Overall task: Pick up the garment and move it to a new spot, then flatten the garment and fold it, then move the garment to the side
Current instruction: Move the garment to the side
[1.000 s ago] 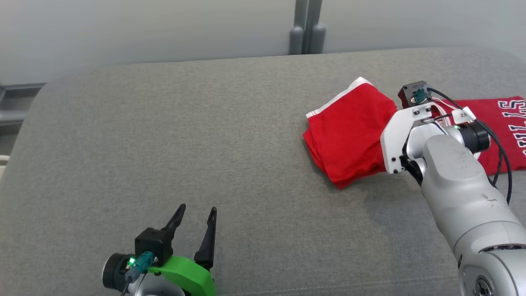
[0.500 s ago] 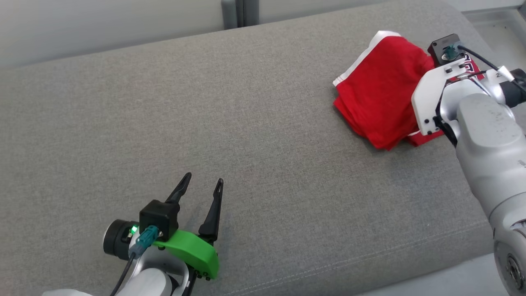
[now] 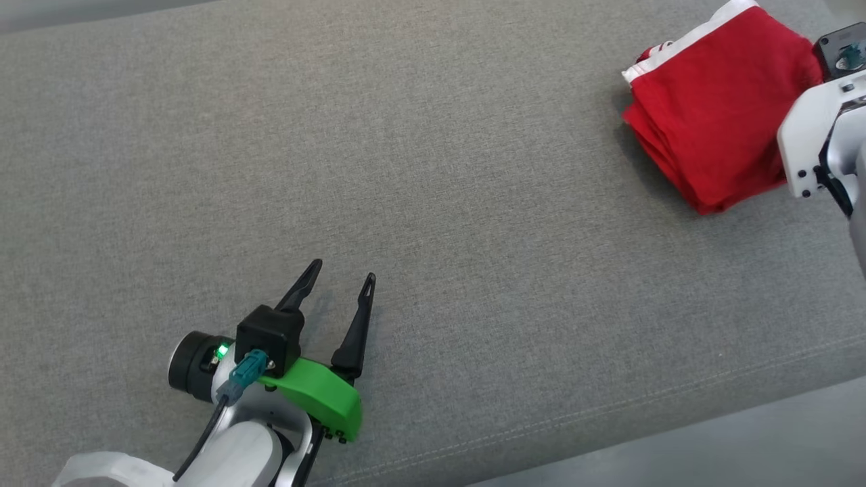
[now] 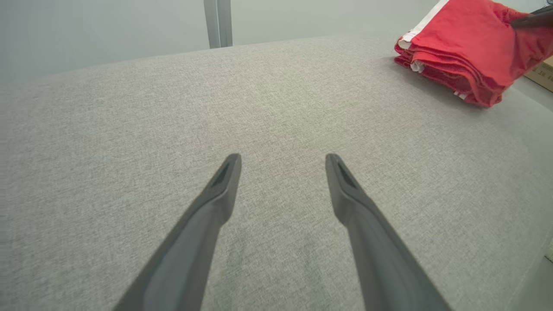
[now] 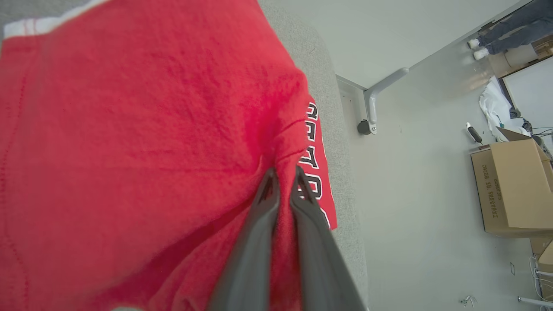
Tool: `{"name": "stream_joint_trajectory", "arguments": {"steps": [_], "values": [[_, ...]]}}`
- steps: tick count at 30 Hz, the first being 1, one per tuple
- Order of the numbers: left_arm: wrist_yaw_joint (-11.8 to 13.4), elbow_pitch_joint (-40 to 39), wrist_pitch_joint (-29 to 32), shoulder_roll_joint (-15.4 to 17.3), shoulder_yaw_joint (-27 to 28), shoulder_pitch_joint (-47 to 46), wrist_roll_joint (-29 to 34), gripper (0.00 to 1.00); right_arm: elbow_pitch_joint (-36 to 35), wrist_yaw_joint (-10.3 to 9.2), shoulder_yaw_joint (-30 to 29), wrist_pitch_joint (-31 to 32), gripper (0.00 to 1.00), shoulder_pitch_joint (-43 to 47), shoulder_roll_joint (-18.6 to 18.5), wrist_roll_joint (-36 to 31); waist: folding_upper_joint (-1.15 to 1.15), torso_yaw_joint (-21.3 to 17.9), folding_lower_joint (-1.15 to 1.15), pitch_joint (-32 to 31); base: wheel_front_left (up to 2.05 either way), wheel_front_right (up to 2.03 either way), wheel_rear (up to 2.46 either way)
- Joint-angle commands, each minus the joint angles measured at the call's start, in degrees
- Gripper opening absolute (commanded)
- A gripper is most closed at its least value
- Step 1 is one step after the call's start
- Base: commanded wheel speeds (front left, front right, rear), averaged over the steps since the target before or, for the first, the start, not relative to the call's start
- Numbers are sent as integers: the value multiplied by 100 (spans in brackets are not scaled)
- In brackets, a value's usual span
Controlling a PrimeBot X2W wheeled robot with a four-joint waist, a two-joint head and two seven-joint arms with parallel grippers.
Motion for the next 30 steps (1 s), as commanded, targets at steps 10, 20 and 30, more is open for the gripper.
{"name": "stream_joint_trajectory", "arguments": {"steps": [10, 20, 30], "values": [[1, -221, 134, 114, -70, -328, 167, 100, -193, -12, -638, -93, 0, 248, -740, -417, 0, 571, 0, 543, 0, 0, 0], [51, -241, 91, 148, -95, -351, 205, 100, -380, -11, -1881, -205, 100, 830, -682, -784, 0, 765, 0, 534, 0, 0, 0], [166, -11, -216, 35, -21, -110, 100, 100, -712, -11, -2565, -796, 100, 1296, -88, -985, 0, 731, 0, -188, 0, 0, 0]]}}
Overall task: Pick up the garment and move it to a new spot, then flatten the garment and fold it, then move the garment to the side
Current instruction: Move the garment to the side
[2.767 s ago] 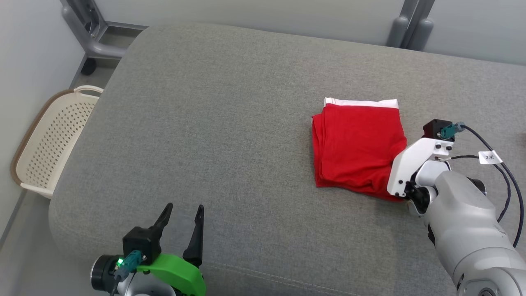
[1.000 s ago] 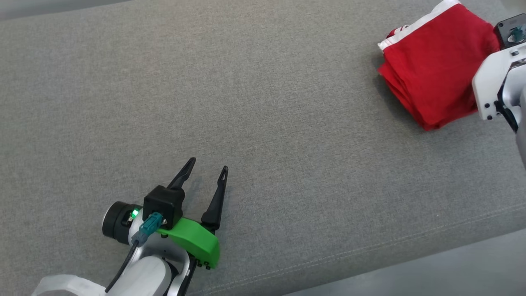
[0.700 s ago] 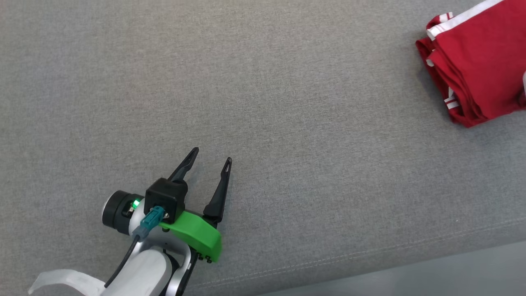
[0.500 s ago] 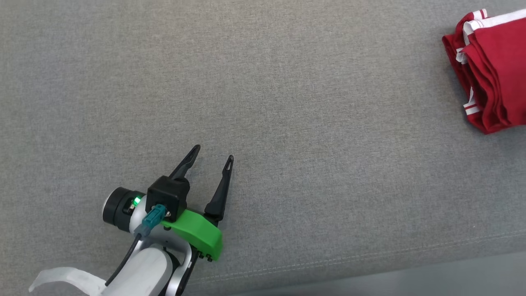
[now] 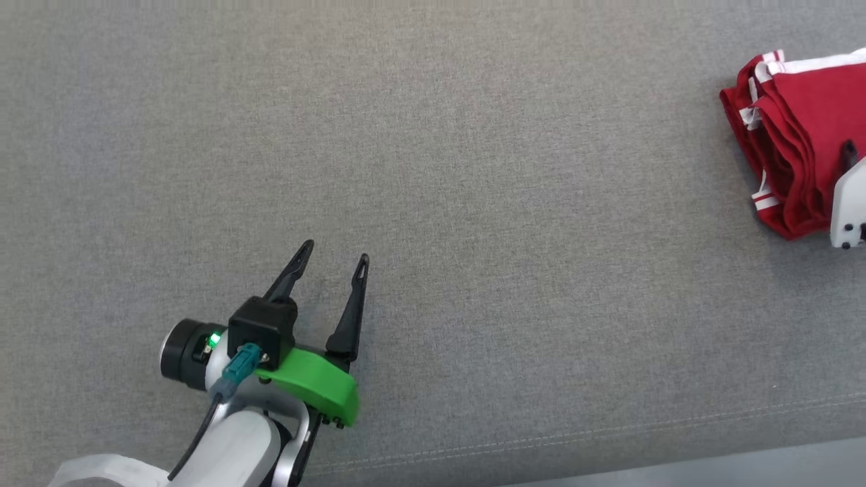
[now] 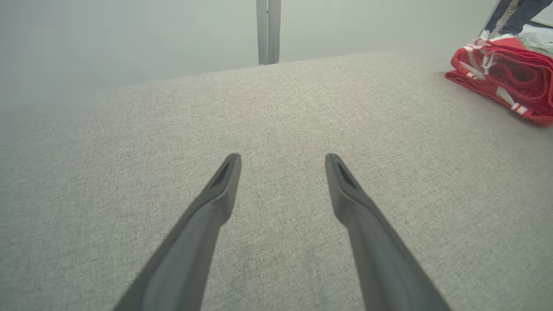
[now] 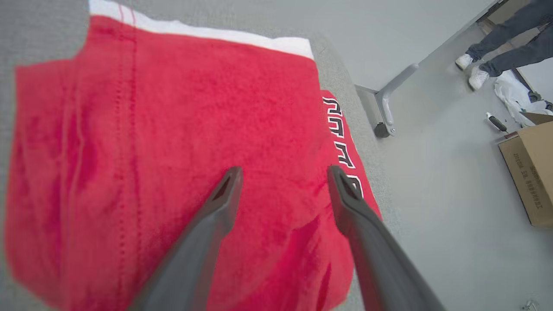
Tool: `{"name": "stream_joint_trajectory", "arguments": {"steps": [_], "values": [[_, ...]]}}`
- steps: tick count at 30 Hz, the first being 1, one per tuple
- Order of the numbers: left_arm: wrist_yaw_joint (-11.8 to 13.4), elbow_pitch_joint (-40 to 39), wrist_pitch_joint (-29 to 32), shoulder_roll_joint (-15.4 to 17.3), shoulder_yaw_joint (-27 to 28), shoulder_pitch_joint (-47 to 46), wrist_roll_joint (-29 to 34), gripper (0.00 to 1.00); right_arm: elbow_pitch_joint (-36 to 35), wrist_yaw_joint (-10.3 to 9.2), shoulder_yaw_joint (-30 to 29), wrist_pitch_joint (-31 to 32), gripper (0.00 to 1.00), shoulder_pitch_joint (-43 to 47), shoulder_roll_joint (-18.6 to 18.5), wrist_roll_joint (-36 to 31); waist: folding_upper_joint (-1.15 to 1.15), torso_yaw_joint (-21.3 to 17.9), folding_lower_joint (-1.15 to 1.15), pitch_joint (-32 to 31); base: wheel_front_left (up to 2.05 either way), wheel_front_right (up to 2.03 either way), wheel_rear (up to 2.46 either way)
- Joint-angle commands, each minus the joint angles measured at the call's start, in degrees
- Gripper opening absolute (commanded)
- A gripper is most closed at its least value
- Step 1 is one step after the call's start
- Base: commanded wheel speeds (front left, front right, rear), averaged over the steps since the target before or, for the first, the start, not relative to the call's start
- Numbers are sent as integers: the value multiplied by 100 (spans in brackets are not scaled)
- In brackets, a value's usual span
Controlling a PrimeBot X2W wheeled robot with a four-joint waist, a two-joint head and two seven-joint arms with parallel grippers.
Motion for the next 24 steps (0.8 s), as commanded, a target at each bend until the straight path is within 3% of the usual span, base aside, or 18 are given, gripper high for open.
{"name": "stream_joint_trajectory", "arguments": {"steps": [1, 13, 19, 24], "values": [[63, 81, -96, -75, 100, 190, -177, 100, -19, -11, -72, -166, 100, 184, 60, 33, 0, -17, 0, -436, 0, 0, 0], [267, 442, -597, -299, 934, 918, -1080, 100, -105, -10, -518, -1171, 100, 825, 857, 869, 0, 17, 0, -1803, 0, 0, 0], [408, 494, -709, -335, 1417, 1143, -1345, 100, -516, -10, -701, -1421, 100, 1092, 1393, 1731, 0, 69, 0, -2074, 0, 0, 0], [445, 625, -740, -292, 1603, 1213, -1436, 100, -1028, -9, -403, -1493, 100, 1493, 1718, 2186, 0, 176, 0, -2182, 0, 0, 0]]}}
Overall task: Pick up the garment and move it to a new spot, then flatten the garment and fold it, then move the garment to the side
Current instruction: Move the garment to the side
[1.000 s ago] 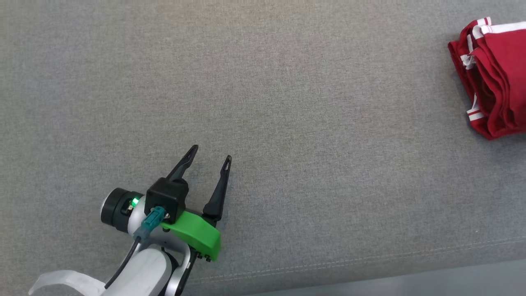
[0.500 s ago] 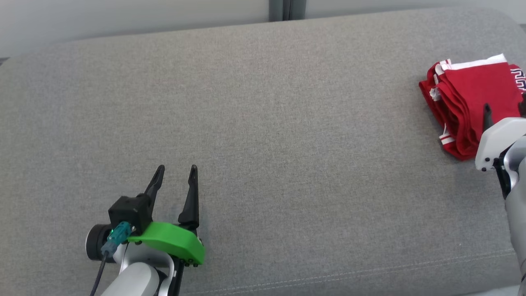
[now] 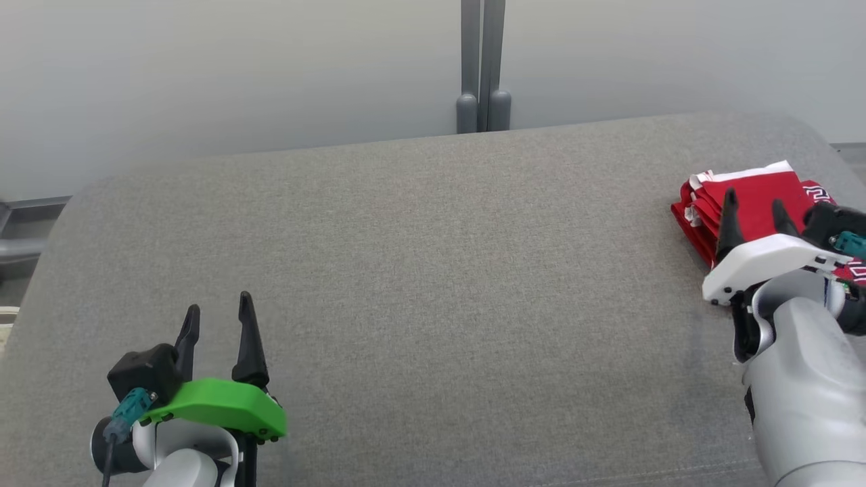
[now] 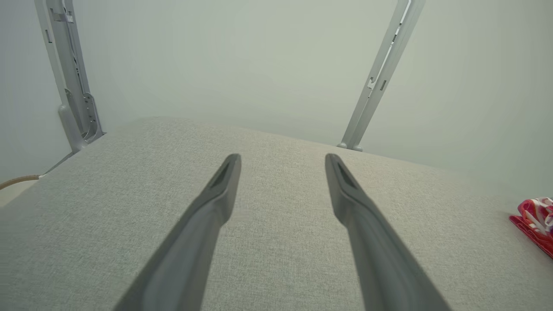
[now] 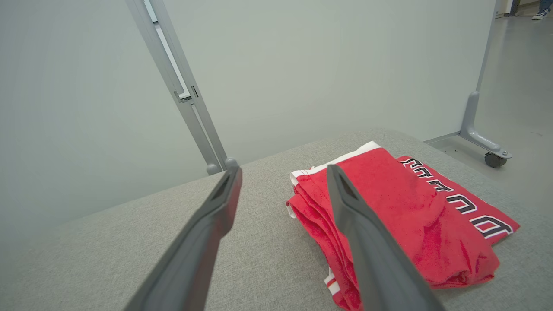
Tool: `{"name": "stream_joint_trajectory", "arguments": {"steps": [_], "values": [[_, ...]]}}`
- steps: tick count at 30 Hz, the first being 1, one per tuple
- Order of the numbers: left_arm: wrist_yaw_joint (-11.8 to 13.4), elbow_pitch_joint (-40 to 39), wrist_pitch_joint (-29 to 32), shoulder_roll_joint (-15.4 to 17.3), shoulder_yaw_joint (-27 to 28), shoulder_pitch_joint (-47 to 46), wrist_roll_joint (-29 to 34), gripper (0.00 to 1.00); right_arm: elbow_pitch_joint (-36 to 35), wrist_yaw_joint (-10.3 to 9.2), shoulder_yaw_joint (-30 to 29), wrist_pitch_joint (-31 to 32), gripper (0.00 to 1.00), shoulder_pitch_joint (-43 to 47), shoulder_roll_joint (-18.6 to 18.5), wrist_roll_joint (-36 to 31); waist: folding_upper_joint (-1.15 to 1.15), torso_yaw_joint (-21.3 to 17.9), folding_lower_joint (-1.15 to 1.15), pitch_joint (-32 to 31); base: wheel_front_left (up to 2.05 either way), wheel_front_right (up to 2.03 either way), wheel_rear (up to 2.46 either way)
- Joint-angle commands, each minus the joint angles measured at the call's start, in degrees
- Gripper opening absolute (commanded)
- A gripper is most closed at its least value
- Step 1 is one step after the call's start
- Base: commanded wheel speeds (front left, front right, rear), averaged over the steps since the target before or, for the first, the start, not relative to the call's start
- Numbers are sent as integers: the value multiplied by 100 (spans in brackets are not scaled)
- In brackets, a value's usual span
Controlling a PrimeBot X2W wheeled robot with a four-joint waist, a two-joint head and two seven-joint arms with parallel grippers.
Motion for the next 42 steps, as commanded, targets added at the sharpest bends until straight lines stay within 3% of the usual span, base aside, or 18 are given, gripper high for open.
{"name": "stream_joint_trajectory", "arguments": {"steps": [1, 8, 13, 15, 19, 24, 28, 36, 42], "values": [[14, 37, -38, 47, 34, 68, -49, 100, -110, -7, 88, -44, 100, 148, 48, 67, 0, 107, 0, -129, 0, 0, 0], [46, 319, -39, 216, 140, 208, -75, 100, -1106, -6, 911, -68, 100, 991, 261, 673, 0, 263, 0, -236, 0, 0, 0], [-92, 375, -67, 322, 289, 424, -30, 100, -1996, -6, 1642, -78, 100, 1794, 292, 1073, 0, 353, 0, -296, 0, 0, 0], [-216, 333, -89, 301, 402, 530, -12, 100, -2321, -6, 1872, -76, 100, 2111, 296, 1285, 0, 395, 0, -314, 0, 0, 0], [-695, 16, -92, 111, 849, 813, 229, 100, -2878, -6, 2247, -57, 100, 2670, 293, 1661, 0, 455, 0, -328, 0, 0, 0], [-1269, -239, -95, -237, 1392, 1284, 745, 100, -3373, -6, 2404, -7, 100, 3145, 292, 1798, 0, 497, 0, -335, 0, 0, 0], [-1563, -226, -93, -474, 1660, 1590, 1128, 100, -3674, -6, 2440, 0, 100, 3418, 294, 1635, 0, 527, 0, -330, 0, 0, 0], [-1878, -112, -93, -836, 2049, 1962, 1817, 100, -4032, -6, 2344, 47, 100, 4006, 298, 1022, 0, 567, 0, -297, 0, 0, 0], [-2019, -32, -93, -957, 2182, 2052, 2056, 100, -4037, -6, 2248, 15, 100, 4167, 298, 1014, 0, 543, 0, -284, 0, 0, 0]]}}
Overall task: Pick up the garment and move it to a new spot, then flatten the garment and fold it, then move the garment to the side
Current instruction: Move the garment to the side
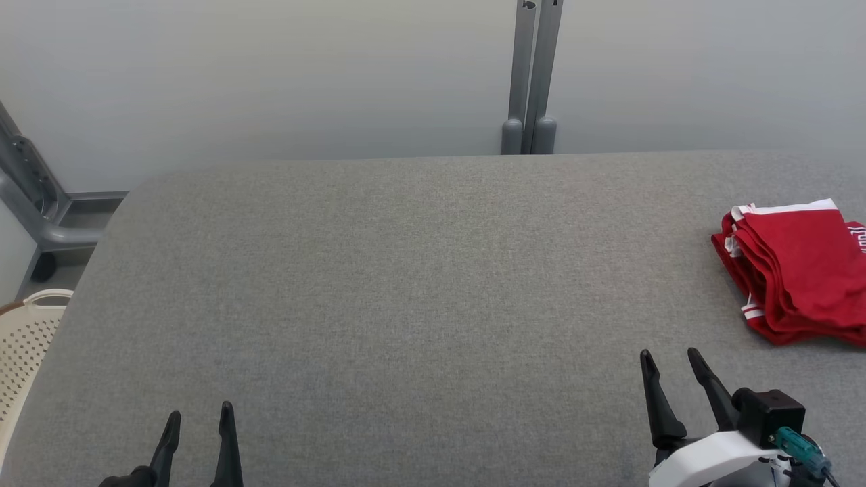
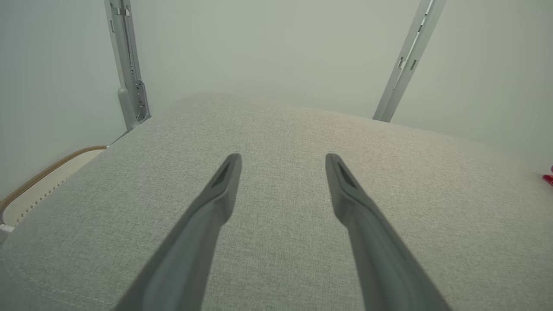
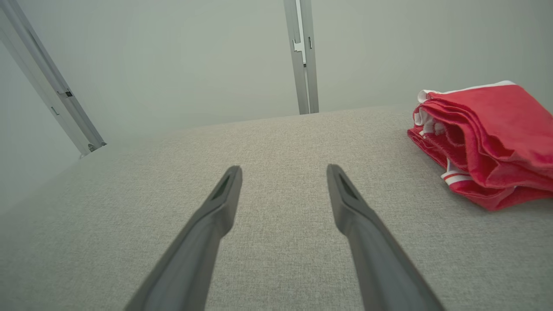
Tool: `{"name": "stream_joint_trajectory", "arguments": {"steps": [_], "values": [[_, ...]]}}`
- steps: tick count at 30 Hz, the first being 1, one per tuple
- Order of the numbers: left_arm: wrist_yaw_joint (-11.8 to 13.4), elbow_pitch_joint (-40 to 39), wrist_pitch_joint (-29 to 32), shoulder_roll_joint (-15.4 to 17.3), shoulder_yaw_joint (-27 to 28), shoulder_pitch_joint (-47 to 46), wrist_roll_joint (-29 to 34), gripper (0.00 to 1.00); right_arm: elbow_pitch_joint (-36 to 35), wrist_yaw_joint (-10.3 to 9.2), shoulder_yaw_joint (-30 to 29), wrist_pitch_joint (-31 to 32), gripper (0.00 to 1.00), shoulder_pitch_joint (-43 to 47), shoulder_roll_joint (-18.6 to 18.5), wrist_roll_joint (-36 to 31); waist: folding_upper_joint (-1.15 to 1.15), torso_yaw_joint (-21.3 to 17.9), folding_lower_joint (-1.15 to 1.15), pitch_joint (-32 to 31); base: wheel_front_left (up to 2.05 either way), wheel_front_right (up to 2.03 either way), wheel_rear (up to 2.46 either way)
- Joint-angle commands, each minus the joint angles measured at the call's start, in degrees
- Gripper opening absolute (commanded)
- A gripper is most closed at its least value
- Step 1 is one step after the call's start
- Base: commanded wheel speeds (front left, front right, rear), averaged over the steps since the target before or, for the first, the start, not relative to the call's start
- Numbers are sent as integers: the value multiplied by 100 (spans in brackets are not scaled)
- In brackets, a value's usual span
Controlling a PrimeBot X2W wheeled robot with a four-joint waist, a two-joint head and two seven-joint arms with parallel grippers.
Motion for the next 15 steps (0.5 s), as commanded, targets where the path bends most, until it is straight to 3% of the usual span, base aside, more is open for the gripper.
{"name": "stream_joint_trajectory", "arguments": {"steps": [1, 15], "values": [[-24, 10, -17, -3, 31, 58, 52, 100, -19, -3, -11, -35, 100, 88, -6, 0, 0, -4, 0, 0, 0, 0, 0], [-165, 220, -18, -100, 90, -37, 281, 100, 77, -3, 4, -57, 100, 10, -8, 14, 0, -37, 0, 42, 0, 0, 0]]}}
